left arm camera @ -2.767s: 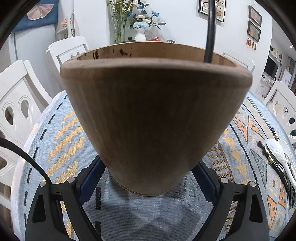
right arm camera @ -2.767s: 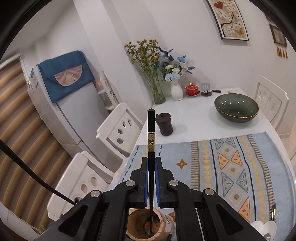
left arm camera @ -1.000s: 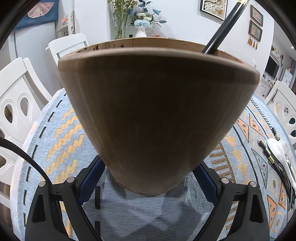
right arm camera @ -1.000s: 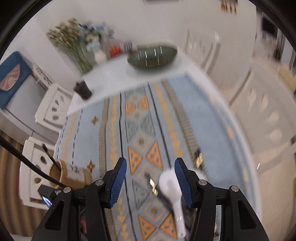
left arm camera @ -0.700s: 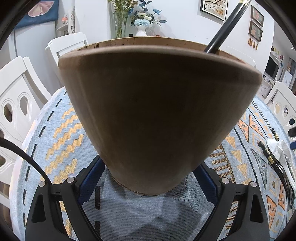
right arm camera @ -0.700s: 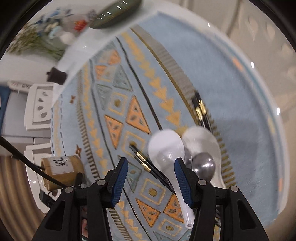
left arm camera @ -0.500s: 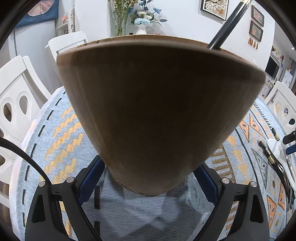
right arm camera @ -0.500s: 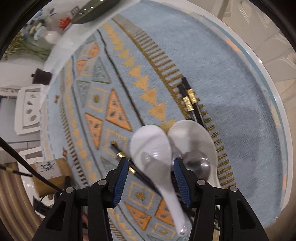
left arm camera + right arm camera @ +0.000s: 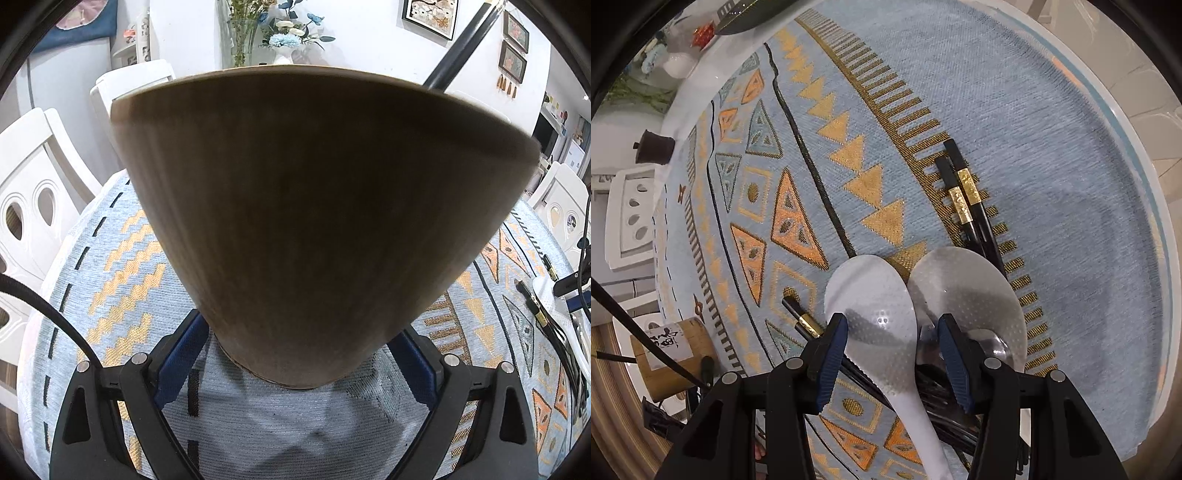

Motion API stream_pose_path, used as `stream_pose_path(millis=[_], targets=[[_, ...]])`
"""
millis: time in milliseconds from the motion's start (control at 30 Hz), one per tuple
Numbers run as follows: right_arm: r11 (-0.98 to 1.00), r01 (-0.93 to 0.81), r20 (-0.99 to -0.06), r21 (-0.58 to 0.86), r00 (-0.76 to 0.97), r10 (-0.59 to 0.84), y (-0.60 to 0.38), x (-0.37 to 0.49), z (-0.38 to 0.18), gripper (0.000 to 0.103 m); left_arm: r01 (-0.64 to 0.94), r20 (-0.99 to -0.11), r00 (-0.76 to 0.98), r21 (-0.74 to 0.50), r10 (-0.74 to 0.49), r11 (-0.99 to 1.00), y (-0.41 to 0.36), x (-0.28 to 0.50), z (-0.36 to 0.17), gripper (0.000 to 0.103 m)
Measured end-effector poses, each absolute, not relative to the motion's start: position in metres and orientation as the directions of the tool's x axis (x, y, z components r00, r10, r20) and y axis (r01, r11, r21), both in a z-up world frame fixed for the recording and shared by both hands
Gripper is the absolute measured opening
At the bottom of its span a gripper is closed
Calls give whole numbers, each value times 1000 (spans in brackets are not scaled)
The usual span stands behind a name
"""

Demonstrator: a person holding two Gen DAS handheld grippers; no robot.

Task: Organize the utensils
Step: 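Grasp a white plastic spoon with the right tool and lift it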

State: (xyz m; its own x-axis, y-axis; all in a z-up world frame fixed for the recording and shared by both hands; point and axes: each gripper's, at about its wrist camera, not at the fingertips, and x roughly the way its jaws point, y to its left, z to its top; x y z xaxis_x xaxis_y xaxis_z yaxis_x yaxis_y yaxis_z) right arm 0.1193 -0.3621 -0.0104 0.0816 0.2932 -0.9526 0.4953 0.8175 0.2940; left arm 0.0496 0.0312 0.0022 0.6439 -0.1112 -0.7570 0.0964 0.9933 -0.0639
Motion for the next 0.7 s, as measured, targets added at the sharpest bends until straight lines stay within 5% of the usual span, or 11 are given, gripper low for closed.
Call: stream_pose_path(millis=[67, 333, 700], targets=[[825, 488, -955, 286, 80, 284, -360, 120, -10, 49, 97, -757, 644, -63, -111, 993, 31, 50, 3, 96], [883, 383, -962, 271, 82, 259, -333, 123, 14, 21, 96, -758, 643, -66, -113, 993, 32, 50, 2, 96], [905, 336, -964, 262, 55, 259, -306, 133, 11, 16, 96, -759, 640, -75, -120, 992, 33, 48, 1, 96]])
